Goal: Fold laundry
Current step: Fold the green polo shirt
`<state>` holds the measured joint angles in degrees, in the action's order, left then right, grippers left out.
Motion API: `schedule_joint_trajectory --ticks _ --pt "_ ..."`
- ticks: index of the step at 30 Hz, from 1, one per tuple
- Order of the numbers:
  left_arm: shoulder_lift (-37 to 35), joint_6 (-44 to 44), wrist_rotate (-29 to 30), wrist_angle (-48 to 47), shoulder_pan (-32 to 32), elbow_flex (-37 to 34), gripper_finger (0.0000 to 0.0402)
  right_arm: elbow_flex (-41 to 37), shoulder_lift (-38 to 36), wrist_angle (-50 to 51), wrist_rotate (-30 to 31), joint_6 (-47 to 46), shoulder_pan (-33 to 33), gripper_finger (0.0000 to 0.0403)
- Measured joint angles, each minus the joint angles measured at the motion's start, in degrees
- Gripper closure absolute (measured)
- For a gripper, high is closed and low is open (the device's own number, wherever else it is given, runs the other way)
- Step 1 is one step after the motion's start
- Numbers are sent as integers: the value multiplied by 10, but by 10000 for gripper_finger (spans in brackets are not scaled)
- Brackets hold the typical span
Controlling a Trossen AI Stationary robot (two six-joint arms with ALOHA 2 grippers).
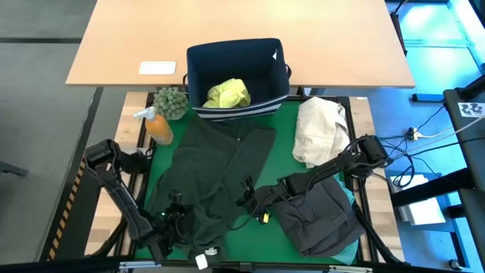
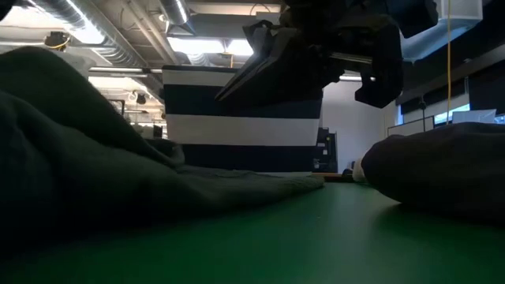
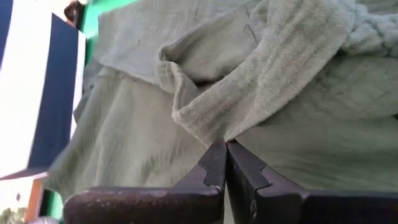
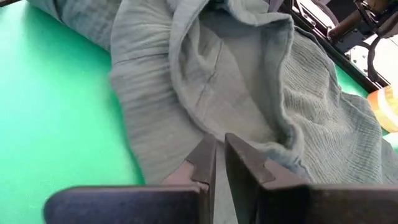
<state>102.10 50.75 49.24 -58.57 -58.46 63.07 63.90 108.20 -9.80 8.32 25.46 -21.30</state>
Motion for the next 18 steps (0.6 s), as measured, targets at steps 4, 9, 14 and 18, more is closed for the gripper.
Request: schedule_joint_trajectory --ticks 4,9,14,18 --pt "0 38 -24 -13 -12 0 401 0 0 -1 0 -1 0 368" --pt "0 48 -36 -21 -20 0 401 0 0 -7 -45 -2 0 368" --pt "0 49 -37 -24 -20 0 401 0 0 -21 -86 -3 -1 369" --pt "0 62 -37 -24 -20 0 401 0 6 -45 -112 -9 -1 375"
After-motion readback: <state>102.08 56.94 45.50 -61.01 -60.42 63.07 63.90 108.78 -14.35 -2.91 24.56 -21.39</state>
